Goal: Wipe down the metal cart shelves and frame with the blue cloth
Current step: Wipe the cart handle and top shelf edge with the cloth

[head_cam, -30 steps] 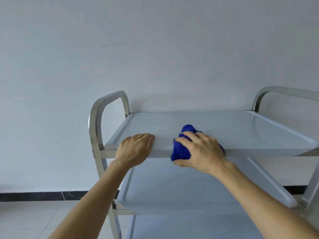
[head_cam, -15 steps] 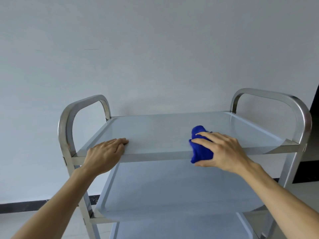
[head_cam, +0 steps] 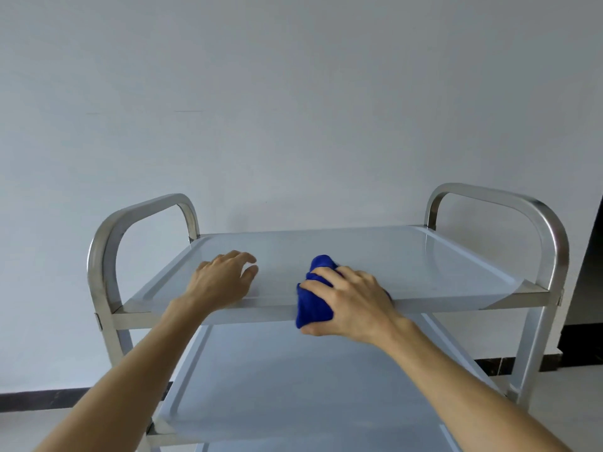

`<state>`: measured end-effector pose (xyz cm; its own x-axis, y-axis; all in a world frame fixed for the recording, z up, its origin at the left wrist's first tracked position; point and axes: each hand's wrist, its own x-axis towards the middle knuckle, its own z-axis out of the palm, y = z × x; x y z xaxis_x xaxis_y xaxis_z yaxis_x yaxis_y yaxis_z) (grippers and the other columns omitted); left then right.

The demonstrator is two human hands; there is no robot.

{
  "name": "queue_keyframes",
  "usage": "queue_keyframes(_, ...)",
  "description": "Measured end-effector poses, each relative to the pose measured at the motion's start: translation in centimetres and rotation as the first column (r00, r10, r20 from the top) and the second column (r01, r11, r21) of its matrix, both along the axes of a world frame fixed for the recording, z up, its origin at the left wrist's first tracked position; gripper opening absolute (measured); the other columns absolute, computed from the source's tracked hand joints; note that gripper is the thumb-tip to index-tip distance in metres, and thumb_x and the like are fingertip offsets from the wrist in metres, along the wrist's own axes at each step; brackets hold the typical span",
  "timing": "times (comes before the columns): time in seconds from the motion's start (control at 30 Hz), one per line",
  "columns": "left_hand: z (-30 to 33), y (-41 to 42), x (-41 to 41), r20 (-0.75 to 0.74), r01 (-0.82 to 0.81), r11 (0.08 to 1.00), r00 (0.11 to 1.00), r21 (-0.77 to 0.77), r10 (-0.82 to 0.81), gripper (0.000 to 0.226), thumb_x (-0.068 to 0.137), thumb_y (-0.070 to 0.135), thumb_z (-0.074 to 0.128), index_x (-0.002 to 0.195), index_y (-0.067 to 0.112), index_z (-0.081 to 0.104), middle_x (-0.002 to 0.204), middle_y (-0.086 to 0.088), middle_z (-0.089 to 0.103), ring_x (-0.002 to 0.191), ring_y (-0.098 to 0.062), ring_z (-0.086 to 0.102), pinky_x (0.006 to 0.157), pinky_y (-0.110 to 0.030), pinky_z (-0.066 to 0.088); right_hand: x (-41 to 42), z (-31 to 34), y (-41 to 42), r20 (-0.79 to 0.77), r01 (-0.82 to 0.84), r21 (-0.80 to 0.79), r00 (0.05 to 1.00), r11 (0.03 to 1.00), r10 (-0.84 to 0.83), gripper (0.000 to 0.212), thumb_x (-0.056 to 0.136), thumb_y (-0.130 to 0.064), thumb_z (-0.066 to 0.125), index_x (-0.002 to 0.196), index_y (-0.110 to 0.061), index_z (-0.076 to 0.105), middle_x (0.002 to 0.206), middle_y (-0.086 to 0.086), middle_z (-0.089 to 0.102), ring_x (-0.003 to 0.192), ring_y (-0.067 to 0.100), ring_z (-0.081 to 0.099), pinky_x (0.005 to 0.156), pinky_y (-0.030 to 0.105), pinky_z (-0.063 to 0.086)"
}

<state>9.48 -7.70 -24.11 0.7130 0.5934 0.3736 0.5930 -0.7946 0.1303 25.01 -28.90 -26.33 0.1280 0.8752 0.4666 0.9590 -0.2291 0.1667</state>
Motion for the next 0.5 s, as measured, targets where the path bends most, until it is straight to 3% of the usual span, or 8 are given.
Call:
queue_keyframes(0.1, -1.6, 0.5, 0.5, -0.039, -0.011, 0.993, 0.999, -0.114, 0.007, 0.04, 0.101, 0.048, 0.023, 0.129, 0.04, 0.051, 0.142, 0.012, 0.05, 0.127, -0.018, 0.048, 0.098, -0.039, 0.033, -1.0, -0.4, 1.6, 0.005, -0.01, 0.038, 1.0, 0.999, 0.009, 0.074, 0.073, -0.08, 0.053, 0.134, -0.038, 0.05, 0.142, -0.009, 0.048, 0.112, 0.026, 0.056, 0.085, 0.038, 0.046)
queue_keyframes(0.27, -2.0, 2.0, -0.8, -0.062, -0.014, 0.993, 0.998, -0.114, 0.007, 0.042, 0.095, 0.054, 0.018, 0.122, 0.049, 0.049, 0.139, 0.02, 0.051, 0.126, -0.017, 0.049, 0.095, -0.042, 0.036, 2.0, -0.9, -1.0, 0.05, -0.051, 0.148, 0.998, 0.988, 0.044, 0.07, 0.069, -0.079, 0.058, 0.128, -0.04, 0.059, 0.136, -0.012, 0.058, 0.106, 0.023, 0.063, 0.078, 0.037, 0.054)
queue_keyframes(0.5, -2.4, 1.9, 0.0, -0.008, 0.027, 0.999, 1.0, -0.022, -0.028, 0.041, 0.099, 0.05, 0.018, 0.108, 0.037, 0.056, 0.124, 0.011, 0.061, 0.109, -0.022, 0.055, 0.079, -0.037, 0.03, 8.6, -1.2, -7.2, 0.004, 0.133, 0.193, 0.991, 0.972, -0.137, 0.072, 0.07, -0.088, 0.048, 0.122, -0.041, 0.064, 0.13, -0.016, 0.061, 0.106, 0.019, 0.065, 0.072, 0.033, 0.054)
